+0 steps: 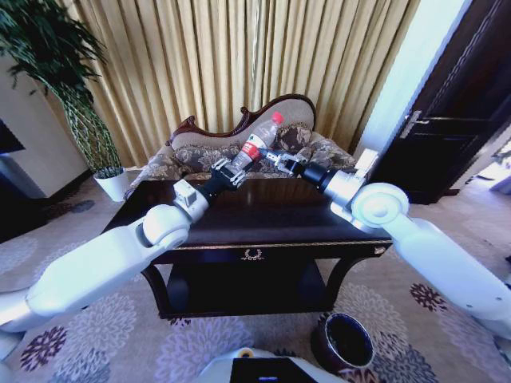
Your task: Move to the front of the table and place the trash on the table into the trash bin.
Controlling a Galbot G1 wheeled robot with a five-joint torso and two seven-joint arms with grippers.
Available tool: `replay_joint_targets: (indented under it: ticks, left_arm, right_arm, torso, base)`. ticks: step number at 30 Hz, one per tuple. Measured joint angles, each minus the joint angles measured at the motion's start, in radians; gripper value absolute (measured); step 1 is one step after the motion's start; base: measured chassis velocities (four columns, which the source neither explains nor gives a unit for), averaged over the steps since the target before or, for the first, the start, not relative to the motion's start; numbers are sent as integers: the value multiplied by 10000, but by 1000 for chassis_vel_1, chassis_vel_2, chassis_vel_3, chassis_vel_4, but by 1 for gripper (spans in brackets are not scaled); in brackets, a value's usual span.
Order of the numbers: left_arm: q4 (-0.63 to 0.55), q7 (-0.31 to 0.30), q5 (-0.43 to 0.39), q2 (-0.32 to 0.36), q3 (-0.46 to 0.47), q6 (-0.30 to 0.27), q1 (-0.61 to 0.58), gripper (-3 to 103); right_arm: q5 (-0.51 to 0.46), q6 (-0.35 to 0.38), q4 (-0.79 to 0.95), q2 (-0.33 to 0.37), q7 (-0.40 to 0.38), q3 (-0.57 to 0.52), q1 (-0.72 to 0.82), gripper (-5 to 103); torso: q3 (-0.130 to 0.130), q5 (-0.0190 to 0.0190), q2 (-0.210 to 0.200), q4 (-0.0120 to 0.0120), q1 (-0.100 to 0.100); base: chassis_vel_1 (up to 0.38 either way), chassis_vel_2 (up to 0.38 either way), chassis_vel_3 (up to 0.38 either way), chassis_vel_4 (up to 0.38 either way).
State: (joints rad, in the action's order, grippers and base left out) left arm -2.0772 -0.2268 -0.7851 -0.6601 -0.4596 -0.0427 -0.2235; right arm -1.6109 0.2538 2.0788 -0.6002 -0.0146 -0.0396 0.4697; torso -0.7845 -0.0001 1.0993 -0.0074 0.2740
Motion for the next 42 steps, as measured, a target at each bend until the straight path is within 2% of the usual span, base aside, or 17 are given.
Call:
replay_joint_targets:
  ticks: [14, 23, 24, 26, 28, 31, 32, 36, 38, 42]
  left_arm:
    - [83, -187, -34, -527, -1394, -32, 1019, 36]
    - [64, -272, -69, -679, -1737, -57, 1184, 36]
    - [24, -288, -69, -663, -1743, -67, 1183, 34]
    - [-25, -303, -72, -629, -1740, -79, 1182, 34]
    - [-28, -304, -73, -620, -1736, -80, 1182, 34]
    - [-1, -303, -75, -606, -1711, -84, 1172, 34]
    - [-1, -303, -75, -606, -1711, -84, 1172, 34]
    - [-7, -303, -75, -618, -1695, -85, 1119, 32]
    - [-13, -304, -71, -620, -1691, -85, 1105, 32]
    - [-89, -388, -63, -599, -1680, -121, 1051, 32]
  right_arm:
    - [40, 52, -23, 13, 16, -312, 167, 100]
    - [50, 55, -14, 56, 35, -397, 243, 100]
    - [70, 55, -23, 55, 37, -399, 248, 102]
    - [105, 54, -41, 55, 39, -399, 251, 95]
    - [124, 55, -46, 55, 38, -399, 252, 95]
    - [258, 58, -53, 56, 45, -382, 263, 79]
    - [258, 58, -53, 56, 45, -382, 263, 79]
    - [286, 59, -46, 121, 100, -402, 284, 58]
    - [286, 59, -39, 138, 110, -413, 290, 58]
    - [288, 63, 0, 201, 158, -467, 346, 48]
  torso:
    - [0, 0, 0, 0, 1]
    - [0, 0, -1, 0, 1]
    - [0, 0, 0, 0, 0]
    - [0, -1, 0, 1, 0]
    - [0, -1, 0, 1, 0]
    - [0, 0, 0, 1, 1]
    - [0, 0, 0, 1, 1]
    - [0, -1, 0, 1, 0]
    - [0, -1, 0, 1, 1]
    - [0, -1, 0, 0, 0]
  base:
    - [0, 0, 0, 0]
    - [0, 0, 0, 0]
    - [0, 0, 0, 0]
    - [0, 0, 0, 0]
    - [0, 0, 0, 0]
    - [0, 0, 0, 0]
    - [0, 0, 0, 0]
    - [0, 0, 0, 0]
    - [0, 0, 0, 0]
    - [0, 0, 0, 0]
